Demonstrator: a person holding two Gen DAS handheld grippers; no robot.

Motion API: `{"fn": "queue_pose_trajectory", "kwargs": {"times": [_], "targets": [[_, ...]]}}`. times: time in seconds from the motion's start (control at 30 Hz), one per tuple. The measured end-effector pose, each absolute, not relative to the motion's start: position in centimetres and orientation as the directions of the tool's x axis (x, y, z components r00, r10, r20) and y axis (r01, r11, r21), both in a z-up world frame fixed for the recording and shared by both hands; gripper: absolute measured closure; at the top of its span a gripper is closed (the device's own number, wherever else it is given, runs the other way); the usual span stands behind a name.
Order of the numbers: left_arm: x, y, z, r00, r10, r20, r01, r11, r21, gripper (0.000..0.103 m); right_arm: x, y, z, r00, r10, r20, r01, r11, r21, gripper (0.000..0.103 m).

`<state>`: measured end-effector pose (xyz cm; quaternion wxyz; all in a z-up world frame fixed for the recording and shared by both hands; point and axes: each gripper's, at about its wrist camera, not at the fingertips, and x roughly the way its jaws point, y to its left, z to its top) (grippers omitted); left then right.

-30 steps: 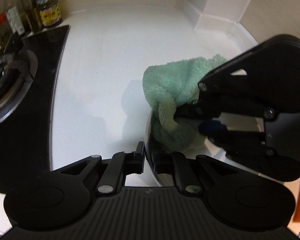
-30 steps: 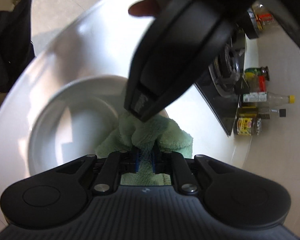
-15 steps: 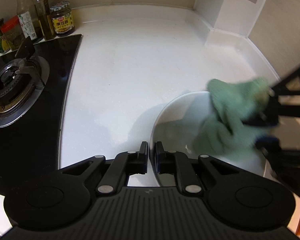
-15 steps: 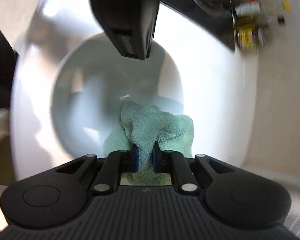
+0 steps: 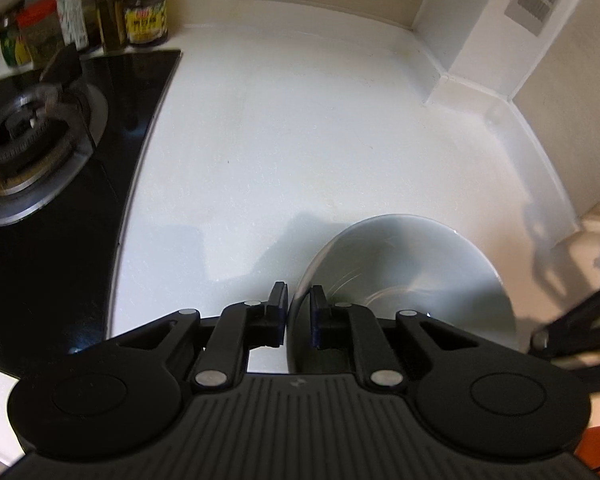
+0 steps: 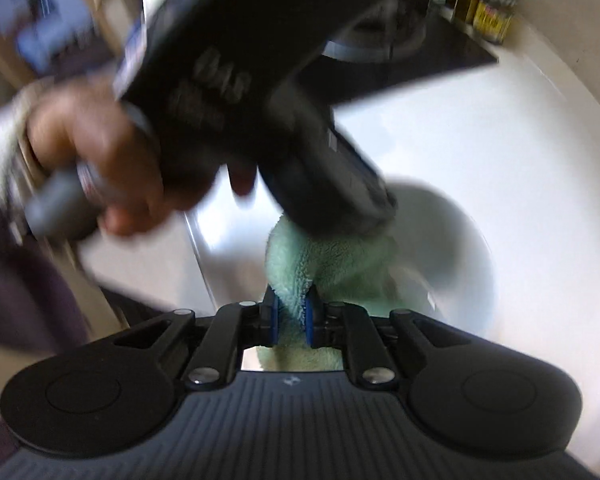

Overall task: Clean bowl
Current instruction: 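Wipe inside the bowl with the towel in the right gripper while left holds rim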

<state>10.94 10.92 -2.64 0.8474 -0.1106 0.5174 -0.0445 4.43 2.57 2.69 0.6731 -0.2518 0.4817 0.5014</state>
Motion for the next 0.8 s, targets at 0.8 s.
{"fn": "queue_pose_trajectory", "kwargs": {"times": [0.8], "targets": [[10.7, 11.1, -3.2, 0.500, -0.150, -0.853, 0.023, 0.987, -0.160, 0.092, -0.1, 3.0, -3.8, 0.553, -0.010, -0.833, -0.729, -0.491, -0.478, 0.091]]}}
